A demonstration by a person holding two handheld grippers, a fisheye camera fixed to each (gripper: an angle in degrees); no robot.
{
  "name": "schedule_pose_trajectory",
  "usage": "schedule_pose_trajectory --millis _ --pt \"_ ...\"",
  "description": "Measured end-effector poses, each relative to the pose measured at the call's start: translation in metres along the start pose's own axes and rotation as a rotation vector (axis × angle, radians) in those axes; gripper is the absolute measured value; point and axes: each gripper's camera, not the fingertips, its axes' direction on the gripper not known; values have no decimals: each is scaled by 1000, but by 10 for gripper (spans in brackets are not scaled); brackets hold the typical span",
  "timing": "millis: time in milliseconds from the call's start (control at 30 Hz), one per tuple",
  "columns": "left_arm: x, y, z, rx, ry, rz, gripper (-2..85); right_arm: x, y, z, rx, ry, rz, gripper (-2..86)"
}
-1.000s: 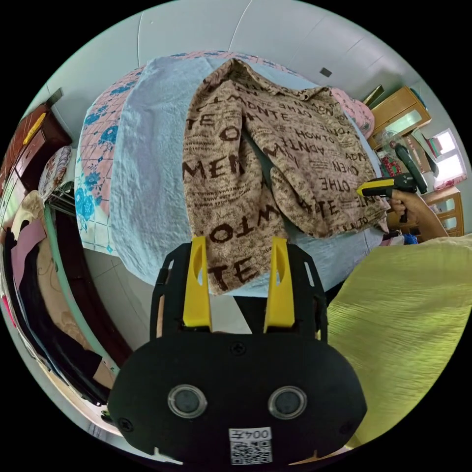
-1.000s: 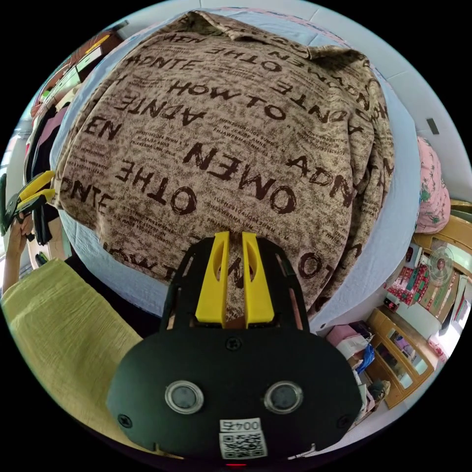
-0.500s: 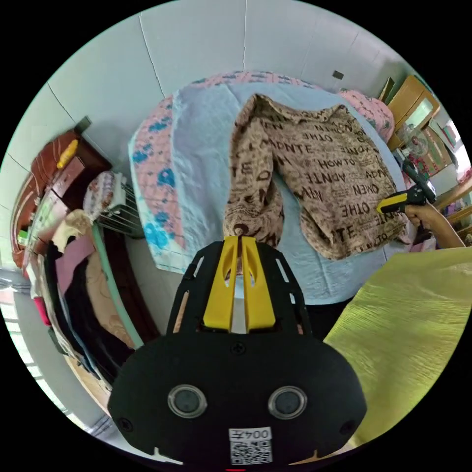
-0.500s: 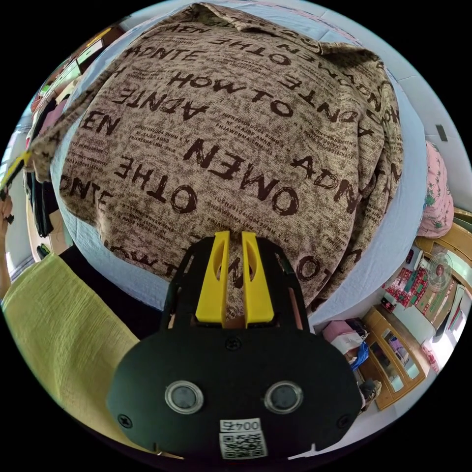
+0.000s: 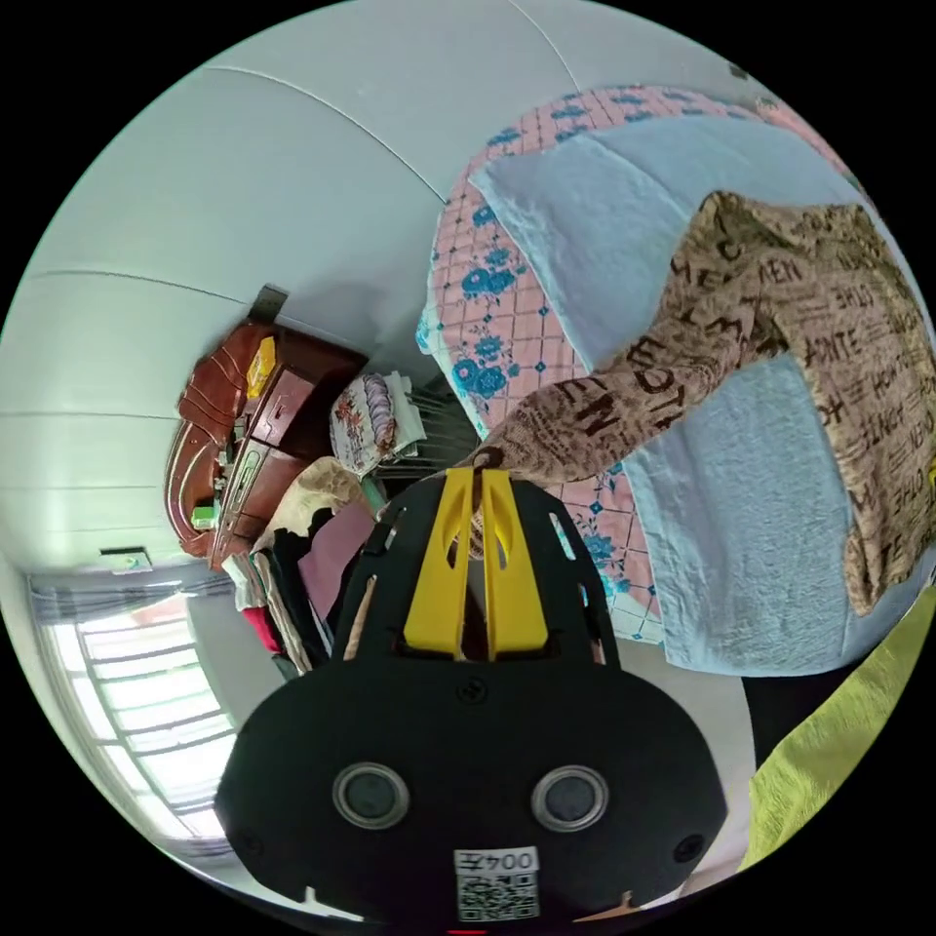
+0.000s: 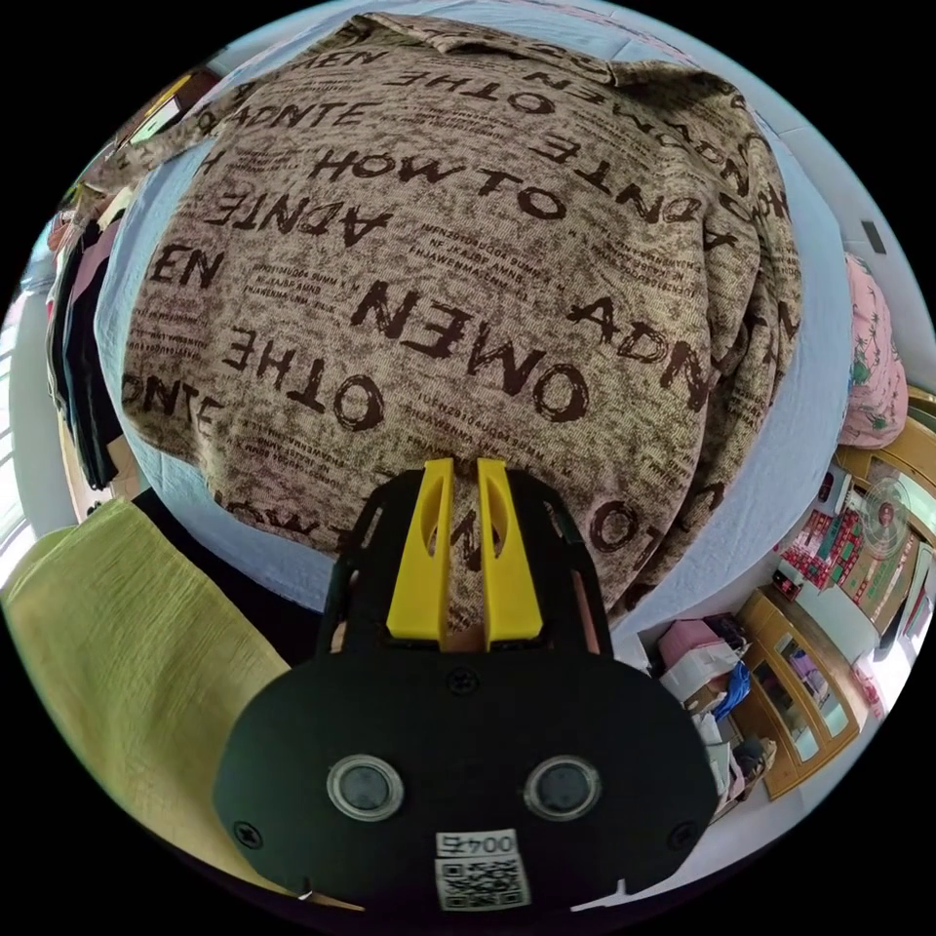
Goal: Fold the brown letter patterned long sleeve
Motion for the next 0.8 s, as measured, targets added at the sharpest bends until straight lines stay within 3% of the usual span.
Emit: schedule_pose_trajectory --millis 167,333,433,533,633,700,800 --pt "85 -10 59 -79 67 140 80 4 7 -9 -17 2 22 53" --pt "73 -7 50 -44 74 50 136 7 19 -20 3 19 31 53" --pt "44 6 16 94 163 -82 130 13 39 -28 82 3 59 39" --pt "65 17 -40 317 350 -52 109 33 88 -56 272 -23 179 29" --pt "155 12 -83 430 598 139 91 76 159 -77 410 -19 447 39" --pt "251 2 -97 403 720 298 86 119 213 -70 419 -92 644 50" --pt "351 -8 -102 320 789 407 77 153 254 -48 369 -230 723 71"
